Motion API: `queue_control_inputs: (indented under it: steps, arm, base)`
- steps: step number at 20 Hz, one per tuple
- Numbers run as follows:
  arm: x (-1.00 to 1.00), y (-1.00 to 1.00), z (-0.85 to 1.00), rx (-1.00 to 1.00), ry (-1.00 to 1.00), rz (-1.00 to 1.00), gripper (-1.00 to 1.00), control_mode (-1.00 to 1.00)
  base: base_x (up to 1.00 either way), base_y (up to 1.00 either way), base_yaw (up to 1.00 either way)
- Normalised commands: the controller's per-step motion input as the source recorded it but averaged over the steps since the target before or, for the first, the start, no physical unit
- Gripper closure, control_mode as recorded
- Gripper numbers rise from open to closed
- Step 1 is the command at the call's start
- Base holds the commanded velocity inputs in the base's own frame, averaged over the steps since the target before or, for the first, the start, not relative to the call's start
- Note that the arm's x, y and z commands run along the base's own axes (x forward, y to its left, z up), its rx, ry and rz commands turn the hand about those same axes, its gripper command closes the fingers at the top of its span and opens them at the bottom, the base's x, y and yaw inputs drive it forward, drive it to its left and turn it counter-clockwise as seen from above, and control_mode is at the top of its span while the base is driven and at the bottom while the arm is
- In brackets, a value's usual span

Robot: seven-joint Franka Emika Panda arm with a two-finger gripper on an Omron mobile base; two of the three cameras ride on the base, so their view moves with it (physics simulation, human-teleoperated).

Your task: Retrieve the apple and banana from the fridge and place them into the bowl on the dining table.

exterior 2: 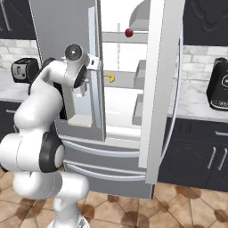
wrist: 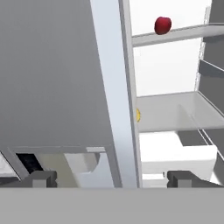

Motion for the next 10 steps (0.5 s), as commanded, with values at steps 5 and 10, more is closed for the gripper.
queue_control_inputs:
  steps: [5, 10]
  arm:
    - [0.5, 0.0, -0.02, 0.0, -0.12, 0.0, -1.0, -1.0]
    - [0.74, 0.0, 0.0, 0.0, 0.0, 0.0, -1.0, -1.0]
  base:
    - [0.0, 0.0, 0.0]
    - [0.0, 0.0, 0.0]
